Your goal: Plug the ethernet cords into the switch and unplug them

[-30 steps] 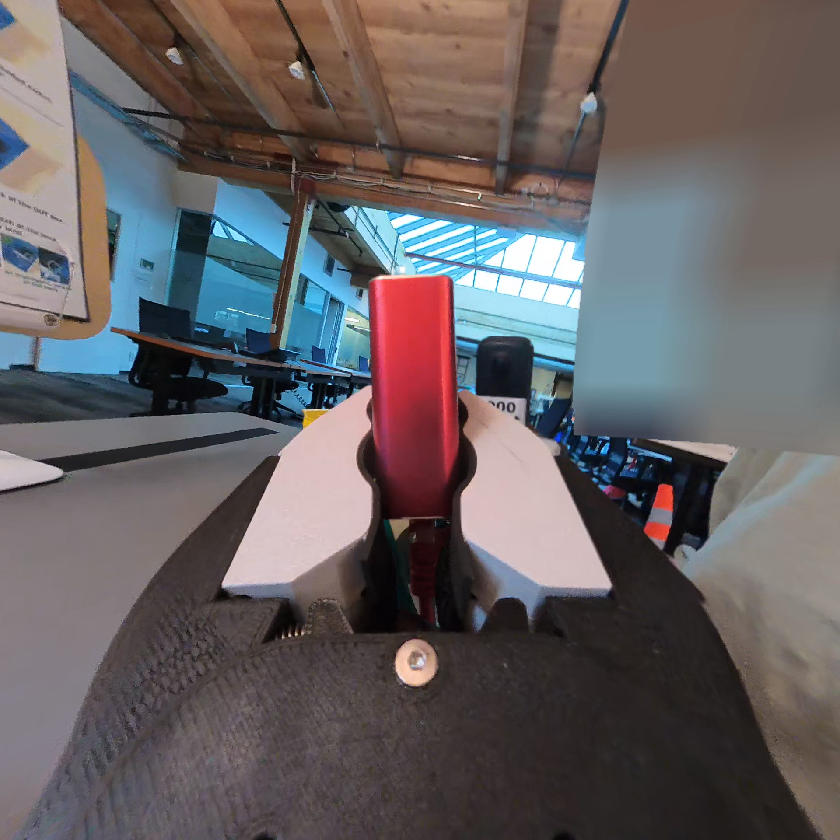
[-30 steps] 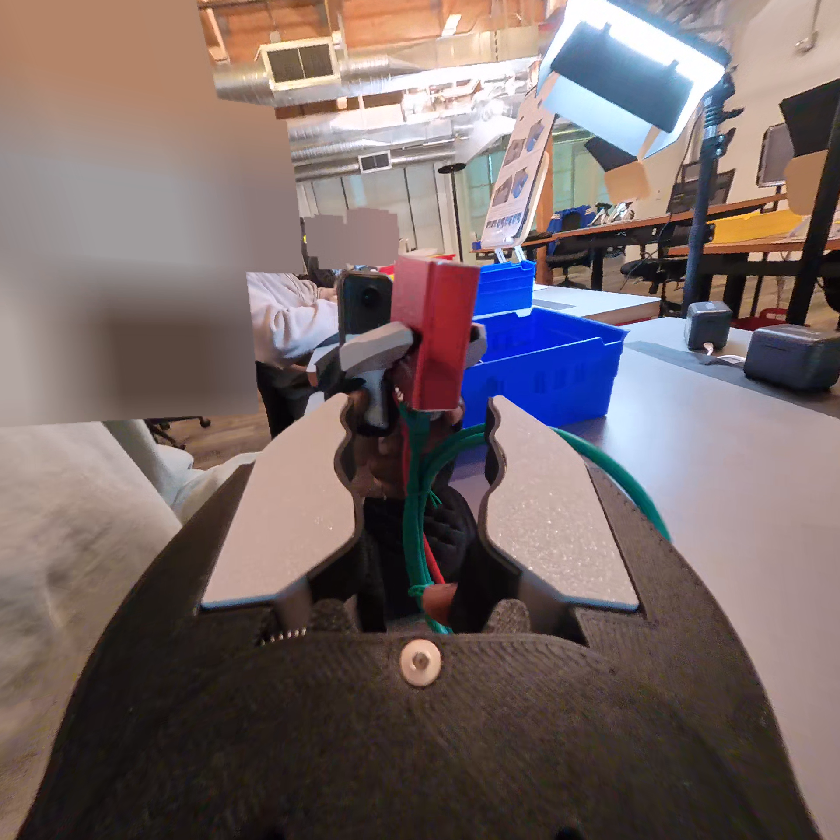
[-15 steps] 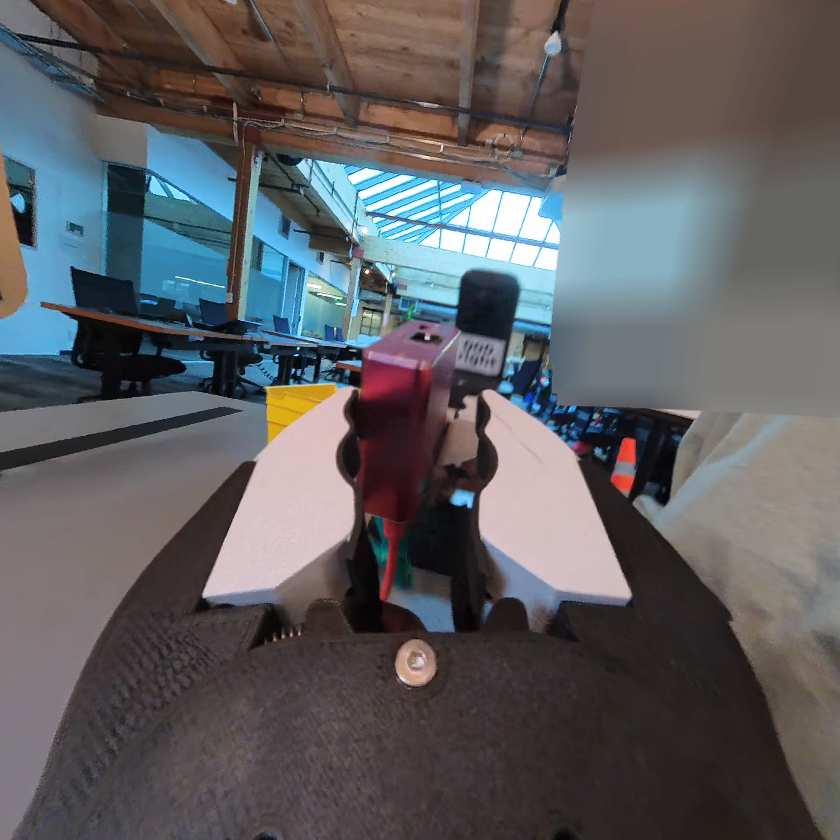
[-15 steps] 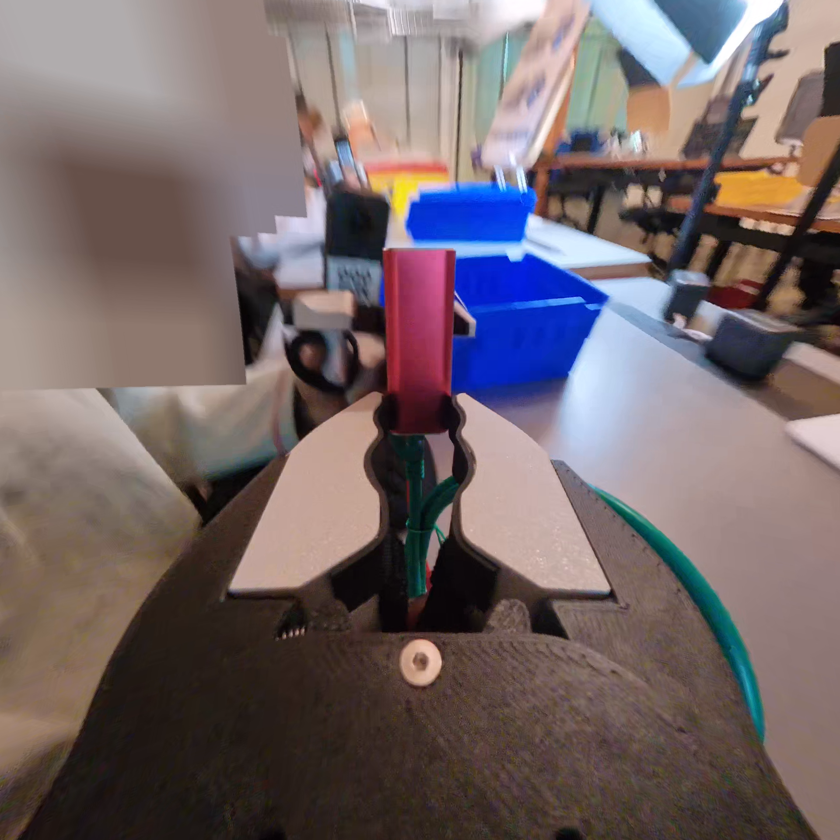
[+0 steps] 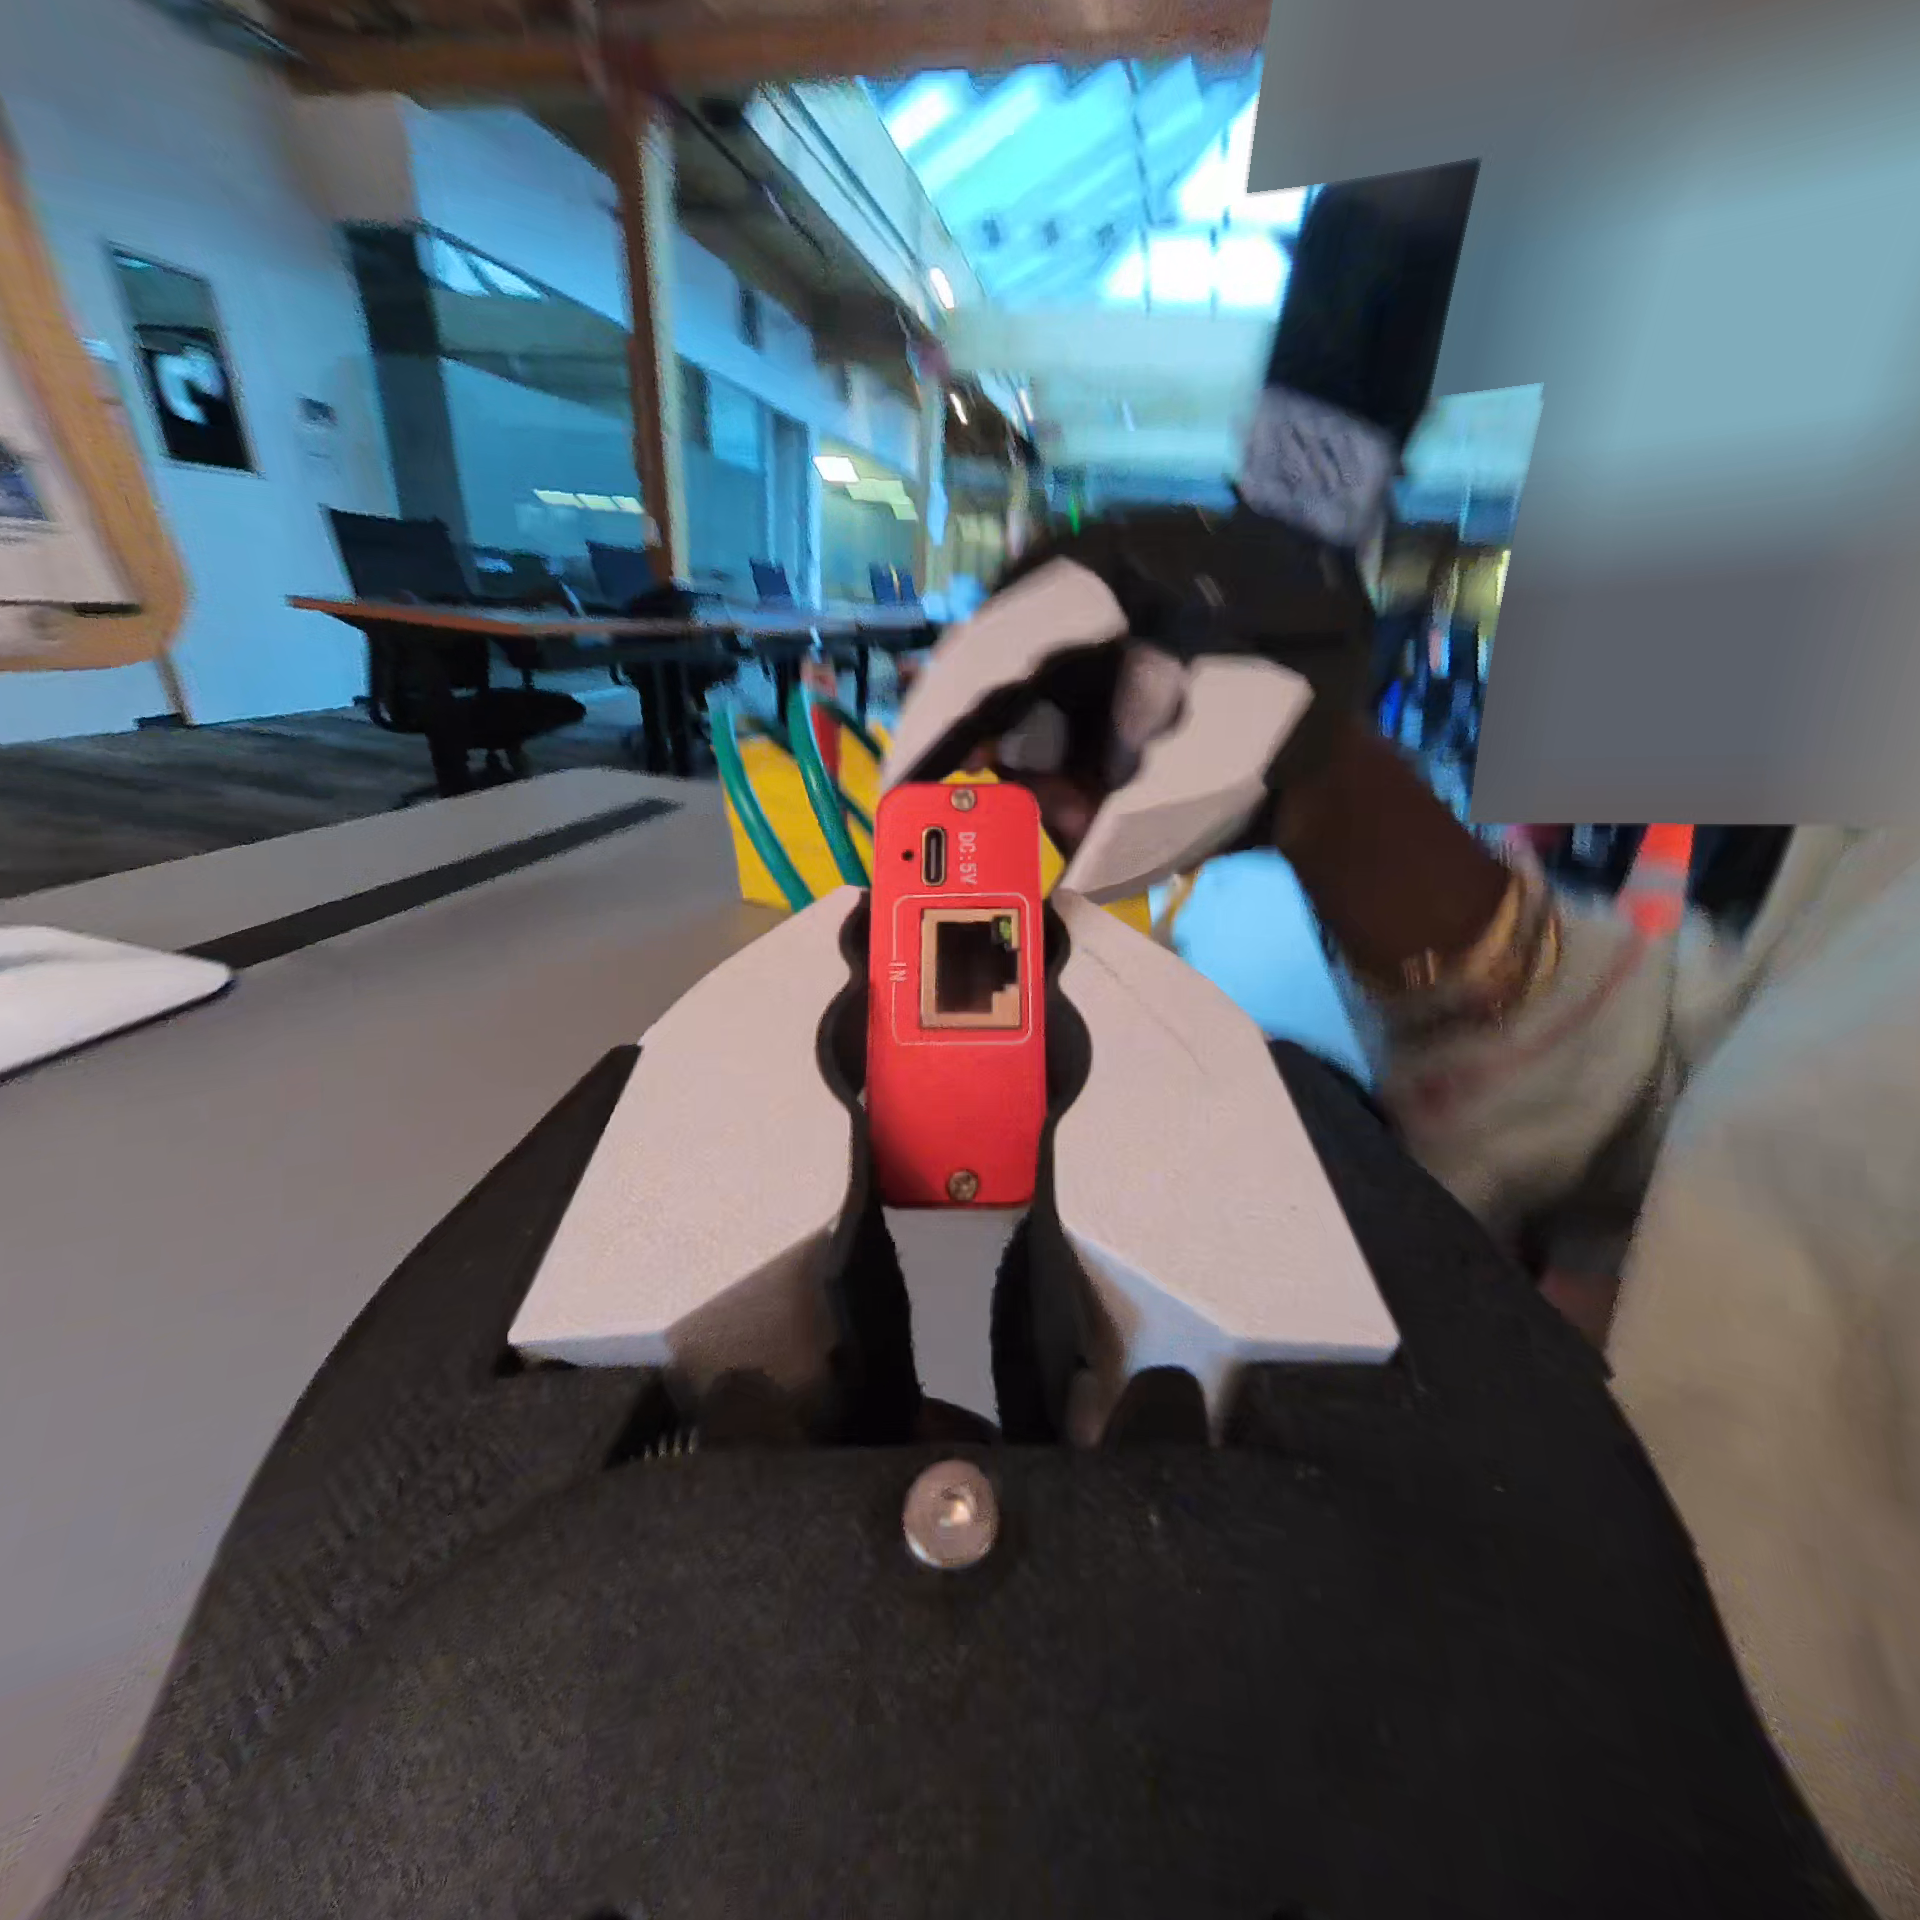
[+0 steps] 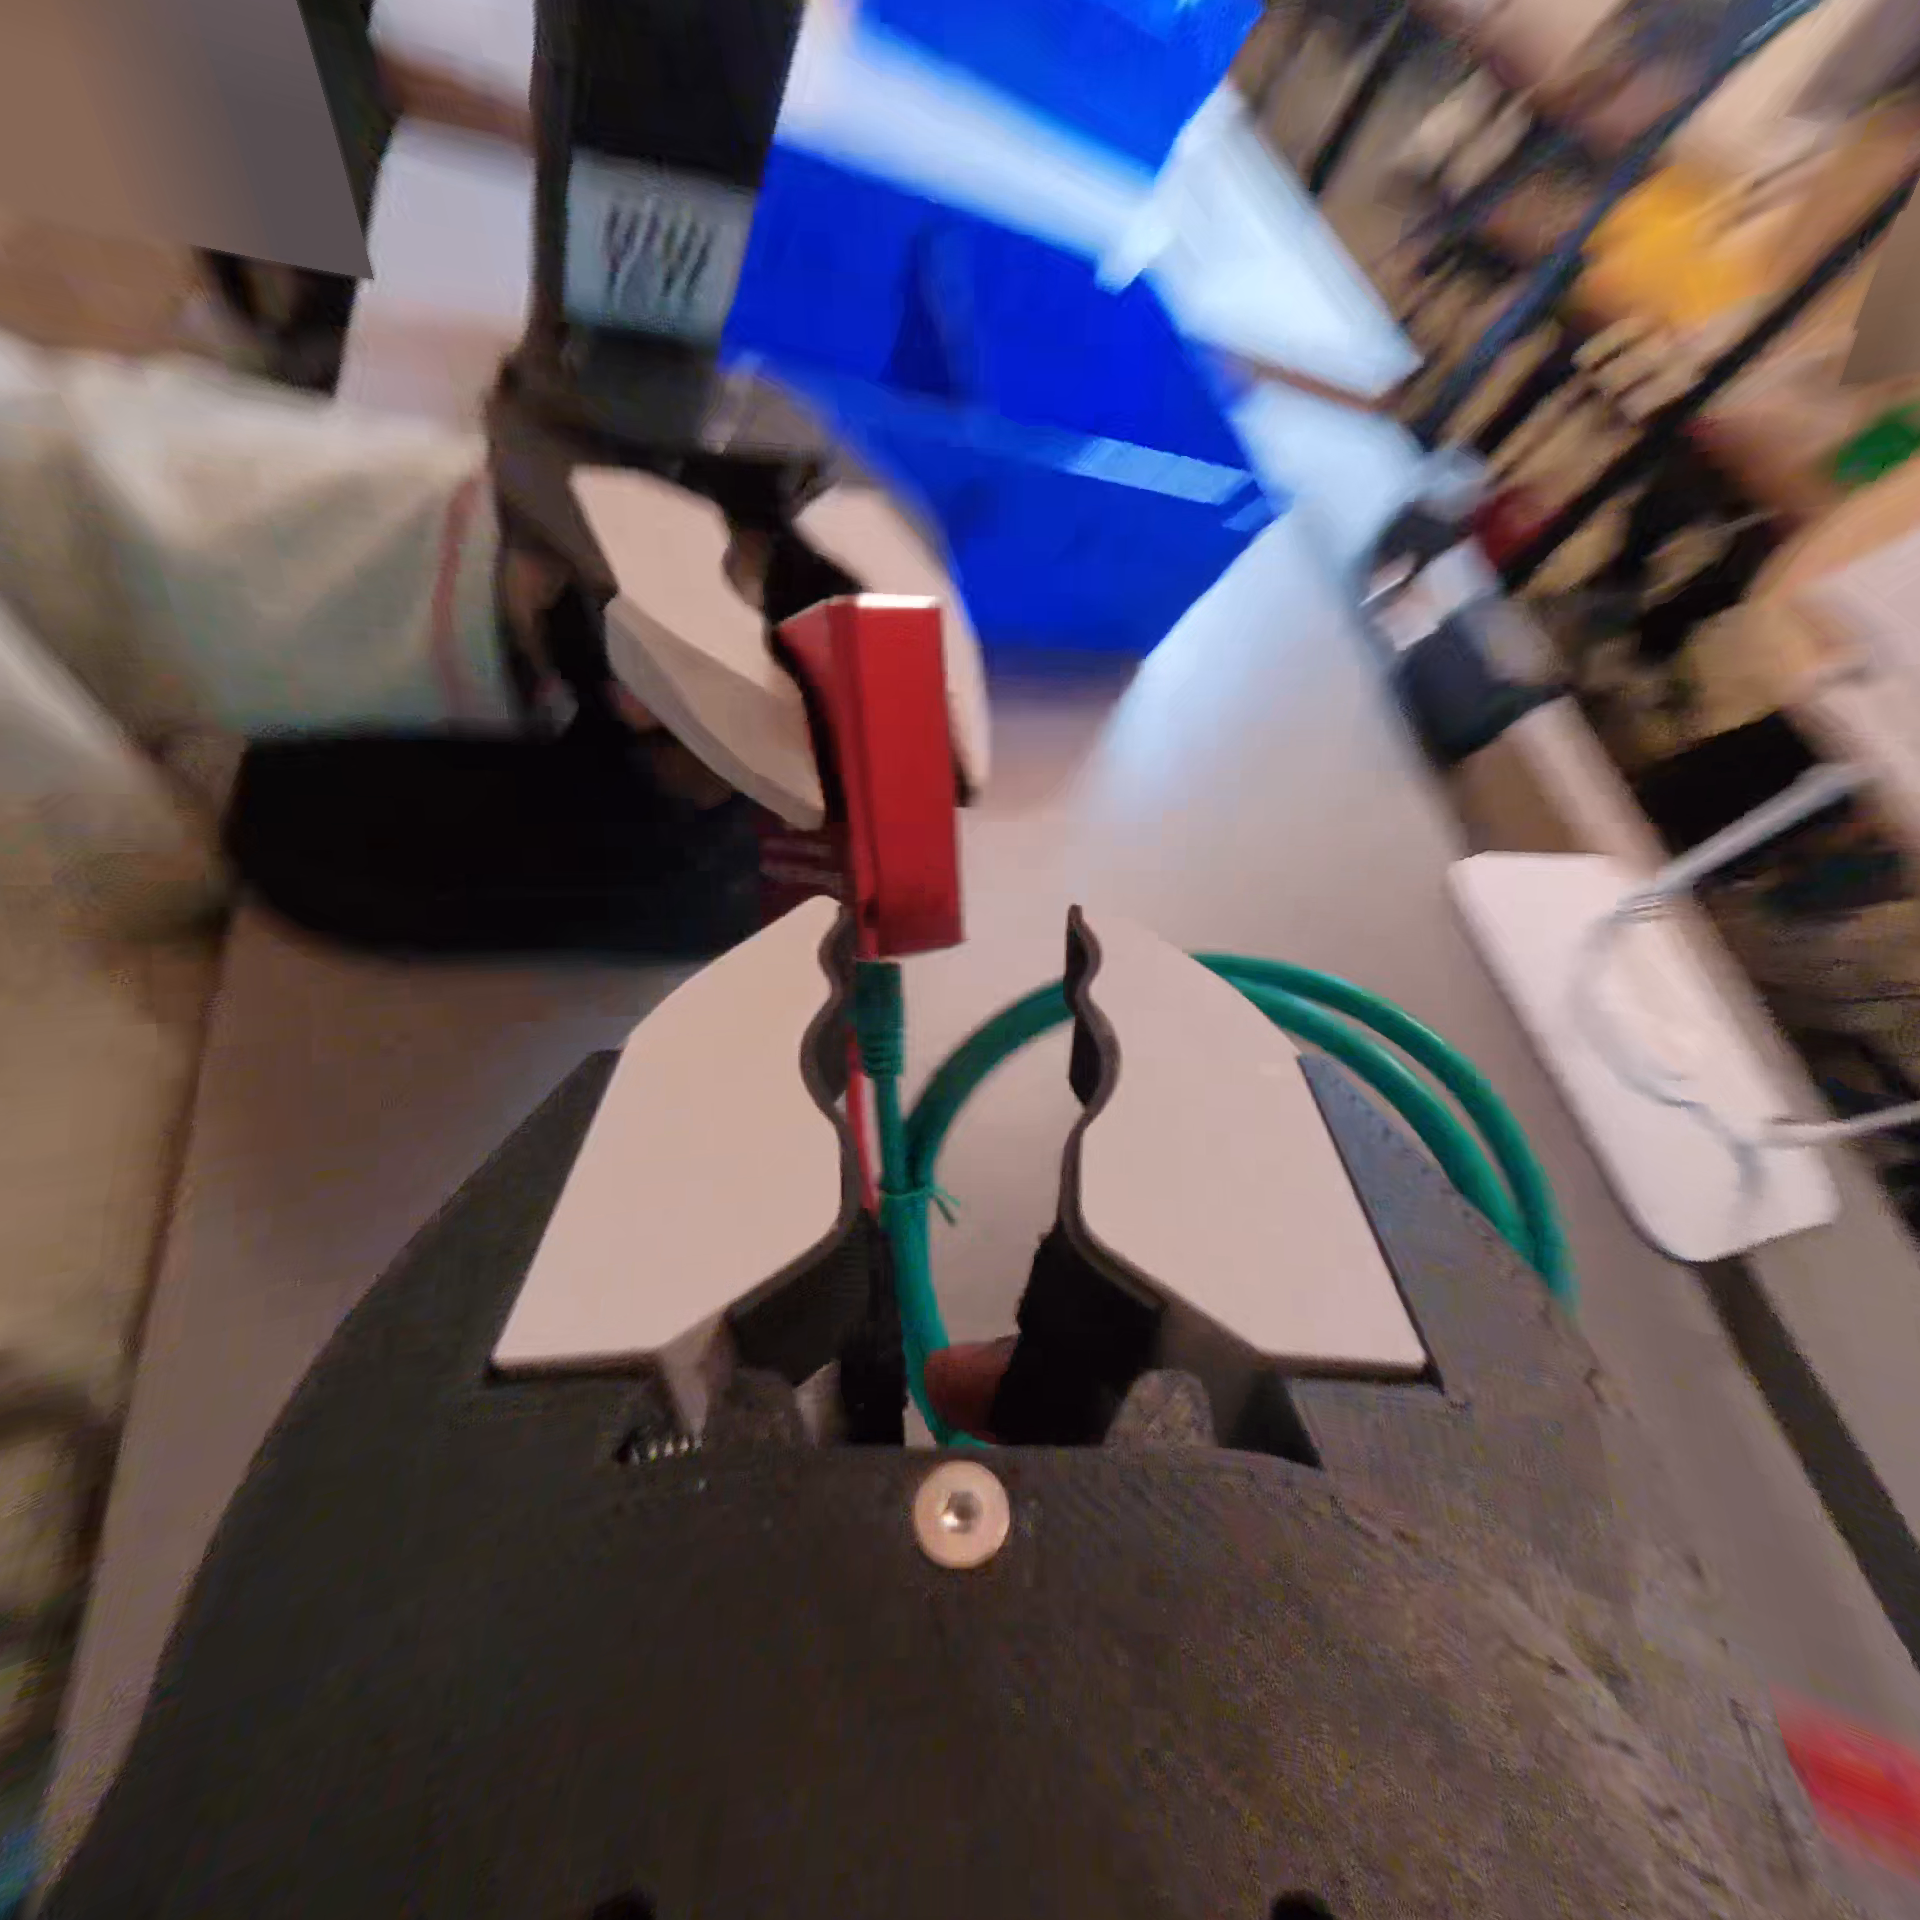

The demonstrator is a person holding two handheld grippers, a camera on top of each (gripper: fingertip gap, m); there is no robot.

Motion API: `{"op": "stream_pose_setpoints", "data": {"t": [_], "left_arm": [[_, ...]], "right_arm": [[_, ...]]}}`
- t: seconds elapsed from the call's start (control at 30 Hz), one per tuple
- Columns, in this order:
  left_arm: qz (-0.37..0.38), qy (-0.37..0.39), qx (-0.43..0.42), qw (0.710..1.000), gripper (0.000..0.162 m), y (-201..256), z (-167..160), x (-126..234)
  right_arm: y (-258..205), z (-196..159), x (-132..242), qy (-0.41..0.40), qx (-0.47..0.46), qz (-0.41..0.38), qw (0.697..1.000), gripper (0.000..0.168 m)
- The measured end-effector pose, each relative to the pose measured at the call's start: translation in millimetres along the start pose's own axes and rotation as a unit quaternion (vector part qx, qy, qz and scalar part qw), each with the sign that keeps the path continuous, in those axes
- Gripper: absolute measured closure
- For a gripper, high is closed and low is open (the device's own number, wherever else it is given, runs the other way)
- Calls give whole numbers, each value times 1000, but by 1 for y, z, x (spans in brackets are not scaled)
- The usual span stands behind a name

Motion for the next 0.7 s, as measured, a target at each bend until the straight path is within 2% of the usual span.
{"op": "stream_pose_setpoints", "data": {"t": [0.07,0.1,0.17,0.2,0.27,0.33,0.4,0.43,0.53,0.57,0.63,0.7], "left_arm": [[40,93,90,991,134,-23,20,14],[55,131,131,981,134,-34,26,22],[67,188,188,962,134,-47,32,35],[65,201,202,956,134,-49,33,38],[53,214,221,950,134,-48,34,37],[59,221,222,948,134,-48,35,35],[64,240,221,943,134,-48,40,37],[69,254,219,939,134,-49,43,39],[81,310,216,922,134,-49,55,48],[87,322,208,920,134,-50,58,51],[73,346,223,908,134,-48,60,54],[53,340,252,904,133,-45,55,48]], "right_arm": [[11,15,18,110,-42,-77,990,131],[10,21,27,171,-78,-89,978,138],[-1,27,33,284,-174,-61,941,153],[-8,25,28,322,-239,-26,916,154],[-30,17,4,361,-376,83,850,147],[-47,10,-25,367,-504,181,760,135],[-52,13,-42,387,-581,239,675,131],[-55,13,-51,383,-599,240,661,126],[-68,10,-78,337,-613,190,689,103],[-65,10,-79,351,-614,170,686,104],[-45,10,-70,423,-611,101,661,102],[-29,8,-63,456,-584,51,670,100]]}}
Point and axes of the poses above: each gripper's, where its closed fingertips meet, x back along the fingers, z out of its top, y = z × x across the jaws, the point moved 3 cm from there along x, back along the fingers, and after that the axes turned 5 degrees about x, right-handed, at the moved point
